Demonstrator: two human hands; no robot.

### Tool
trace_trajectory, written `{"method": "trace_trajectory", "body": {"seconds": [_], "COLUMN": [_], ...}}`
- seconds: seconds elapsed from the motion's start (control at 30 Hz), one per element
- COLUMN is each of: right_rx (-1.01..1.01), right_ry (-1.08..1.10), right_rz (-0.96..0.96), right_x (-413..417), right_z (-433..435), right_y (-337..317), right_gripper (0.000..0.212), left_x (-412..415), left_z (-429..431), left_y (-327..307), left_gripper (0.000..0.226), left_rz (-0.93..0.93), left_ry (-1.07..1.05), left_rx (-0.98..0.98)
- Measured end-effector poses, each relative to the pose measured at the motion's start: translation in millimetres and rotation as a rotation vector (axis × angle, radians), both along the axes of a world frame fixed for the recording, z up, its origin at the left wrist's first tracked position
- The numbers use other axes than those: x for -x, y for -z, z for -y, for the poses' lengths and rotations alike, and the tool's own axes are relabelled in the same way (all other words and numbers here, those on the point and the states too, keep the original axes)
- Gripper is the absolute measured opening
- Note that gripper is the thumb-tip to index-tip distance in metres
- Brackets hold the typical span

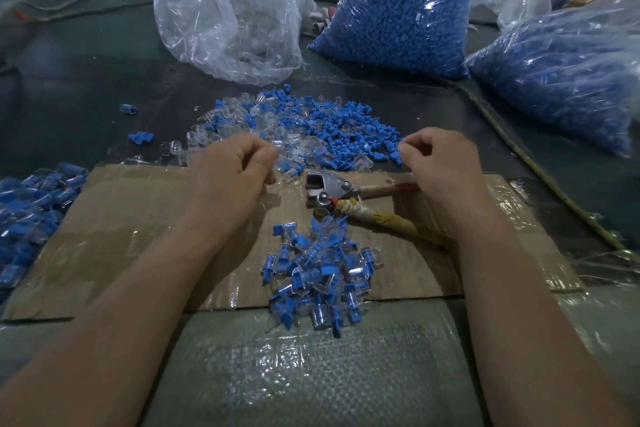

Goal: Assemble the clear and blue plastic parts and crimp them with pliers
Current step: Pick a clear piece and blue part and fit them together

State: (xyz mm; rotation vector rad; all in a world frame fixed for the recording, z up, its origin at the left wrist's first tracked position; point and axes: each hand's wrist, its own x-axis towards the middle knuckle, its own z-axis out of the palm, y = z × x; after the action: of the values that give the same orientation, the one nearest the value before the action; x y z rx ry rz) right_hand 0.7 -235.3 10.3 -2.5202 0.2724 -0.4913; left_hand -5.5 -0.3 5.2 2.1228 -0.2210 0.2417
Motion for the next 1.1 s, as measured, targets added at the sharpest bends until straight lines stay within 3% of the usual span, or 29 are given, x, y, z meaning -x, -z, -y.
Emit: {"method": "trace_trajectory", "body": {"seconds": [0.13,0.27,0.37,0.63,0.83,1.1], "right_rx": [0.08,0.232,0.276,0.207,-0.103,-0.439], "right_ry": [-0.047,-0.127,-0.129,-0.117,-0.129,-0.4], "right_rz": [-0.06,-0.256,-0.323,-0.216,0.079,0.144], "right_x": [-11.6,-22.7,-24.3,-24.6,-8.5,22.1], "right_z": [-3.6,-9.4,-10.3,-8.9,-15.6,-63.6], "right_y": [6.4,14.4,17.4,17.3,1.5,-11.6], "right_gripper": [0.027,0.041,0.036,0.019,0.008,0.019], "left_x": [1.4,0.9,2.0,5.0,5.1,4.5], "left_z": [4.0,4.2,3.7,5.3,5.7,6.9], "left_y": [0.8,2.6,2.5,-1.8,-2.9,0.0], "left_gripper": [0.018,0.026,0.029,0.015,0.009,0.007], "left_rz": [-0.043,-0.095,-0.143,-0.255,-0.308,-0.303], "left_ry": [0.056,0.089,0.086,0.11,0.127,0.159], "left_rx": [0.079,0.19,0.269,0.42,0.526,0.525]}}
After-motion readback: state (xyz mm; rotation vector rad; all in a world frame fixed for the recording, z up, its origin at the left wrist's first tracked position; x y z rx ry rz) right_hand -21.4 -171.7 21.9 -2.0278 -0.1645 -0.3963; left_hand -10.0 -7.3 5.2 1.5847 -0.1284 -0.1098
